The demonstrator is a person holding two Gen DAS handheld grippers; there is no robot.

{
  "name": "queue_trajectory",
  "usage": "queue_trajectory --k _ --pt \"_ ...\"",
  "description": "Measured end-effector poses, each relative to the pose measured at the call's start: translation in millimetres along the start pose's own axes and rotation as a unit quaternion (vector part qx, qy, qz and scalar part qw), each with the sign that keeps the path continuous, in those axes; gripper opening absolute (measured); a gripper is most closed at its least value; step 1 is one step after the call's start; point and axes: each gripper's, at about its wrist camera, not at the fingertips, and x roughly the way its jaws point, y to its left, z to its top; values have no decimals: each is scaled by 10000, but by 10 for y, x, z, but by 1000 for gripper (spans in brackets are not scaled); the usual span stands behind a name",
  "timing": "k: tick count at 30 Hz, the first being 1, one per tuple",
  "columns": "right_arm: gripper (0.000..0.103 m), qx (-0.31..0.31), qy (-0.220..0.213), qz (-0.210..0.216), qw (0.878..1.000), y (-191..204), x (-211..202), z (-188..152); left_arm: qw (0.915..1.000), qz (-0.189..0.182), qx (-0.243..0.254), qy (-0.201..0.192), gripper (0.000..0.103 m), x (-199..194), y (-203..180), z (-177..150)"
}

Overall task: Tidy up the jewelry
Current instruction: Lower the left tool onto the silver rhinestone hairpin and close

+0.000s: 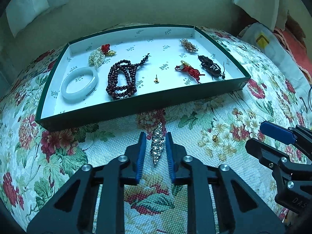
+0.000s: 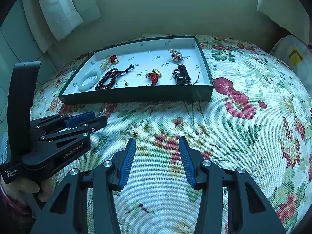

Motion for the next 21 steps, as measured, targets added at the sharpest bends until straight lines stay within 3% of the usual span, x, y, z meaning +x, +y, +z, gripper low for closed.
queue_trajectory --k 16,21 --pt "45 -347 47 121 9993 257 114 43 9996 156 -162 -195 12 -309 301 -132" --pt "32 -501 122 111 9986 347 276 88 9989 297 -315 -194 12 -405 515 -214"
